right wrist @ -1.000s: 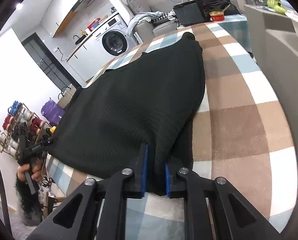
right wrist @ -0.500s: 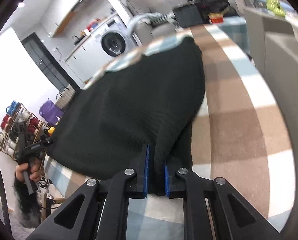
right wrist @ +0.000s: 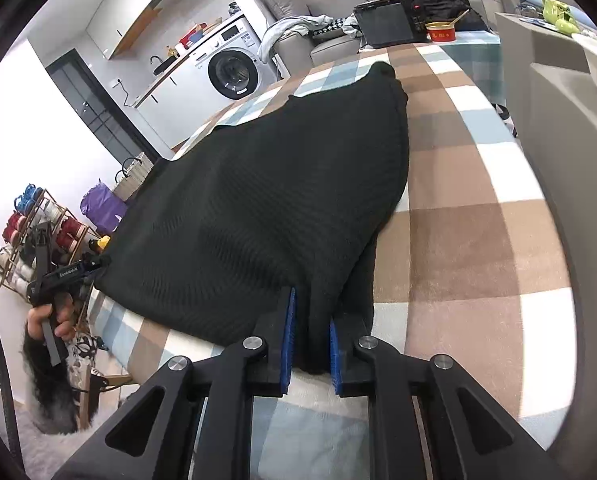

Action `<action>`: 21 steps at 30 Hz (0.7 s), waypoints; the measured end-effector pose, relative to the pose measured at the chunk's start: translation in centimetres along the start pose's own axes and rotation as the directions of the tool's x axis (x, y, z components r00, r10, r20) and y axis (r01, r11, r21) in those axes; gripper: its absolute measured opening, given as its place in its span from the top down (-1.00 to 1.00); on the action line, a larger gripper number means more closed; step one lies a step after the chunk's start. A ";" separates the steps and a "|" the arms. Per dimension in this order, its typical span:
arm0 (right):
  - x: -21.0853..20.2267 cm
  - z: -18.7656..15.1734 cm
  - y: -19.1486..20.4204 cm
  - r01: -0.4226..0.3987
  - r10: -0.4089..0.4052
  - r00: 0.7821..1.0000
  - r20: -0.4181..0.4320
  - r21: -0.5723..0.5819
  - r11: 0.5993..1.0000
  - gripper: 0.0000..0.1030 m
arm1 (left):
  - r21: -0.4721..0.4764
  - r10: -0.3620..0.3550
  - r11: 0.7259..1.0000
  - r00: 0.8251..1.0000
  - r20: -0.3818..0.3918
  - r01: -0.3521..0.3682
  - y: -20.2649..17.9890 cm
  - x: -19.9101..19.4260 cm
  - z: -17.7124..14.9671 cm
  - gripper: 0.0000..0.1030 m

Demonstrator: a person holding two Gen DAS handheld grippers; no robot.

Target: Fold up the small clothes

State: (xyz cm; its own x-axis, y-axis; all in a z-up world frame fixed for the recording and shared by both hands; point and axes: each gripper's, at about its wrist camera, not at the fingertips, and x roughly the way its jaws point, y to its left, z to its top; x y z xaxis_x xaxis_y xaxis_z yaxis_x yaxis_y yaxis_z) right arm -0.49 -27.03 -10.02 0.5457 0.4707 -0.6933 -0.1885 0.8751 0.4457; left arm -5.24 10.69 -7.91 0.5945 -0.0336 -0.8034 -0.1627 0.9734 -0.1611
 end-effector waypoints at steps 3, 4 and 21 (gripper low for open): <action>0.0 0.5 -0.4 -0.030 0.029 0.999 0.020 0.038 0.999 0.70 | -0.007 -0.010 1.000 1.000 0.029 0.010 0.3 -1.3 0.2 0.02; 0.4 0.6 -0.6 -0.032 0.031 0.999 0.019 0.060 0.998 0.70 | -0.006 -0.016 1.000 0.999 0.035 0.016 0.3 -1.6 0.3 0.02; -0.9 1.2 -2.7 -0.052 0.052 0.999 0.005 0.176 0.983 0.61 | 0.228 -0.262 0.937 0.964 -0.037 0.263 -12.5 -2.4 -2.3 -0.05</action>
State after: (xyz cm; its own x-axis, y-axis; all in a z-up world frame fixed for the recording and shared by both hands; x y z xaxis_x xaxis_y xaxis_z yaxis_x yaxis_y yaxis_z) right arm 0.54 -29.94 -9.89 0.5395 0.5147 -0.6664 -0.0702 0.8161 0.5736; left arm -6.40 -1.92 -5.31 0.5866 -0.2958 -0.7539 0.1838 0.9553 -0.2318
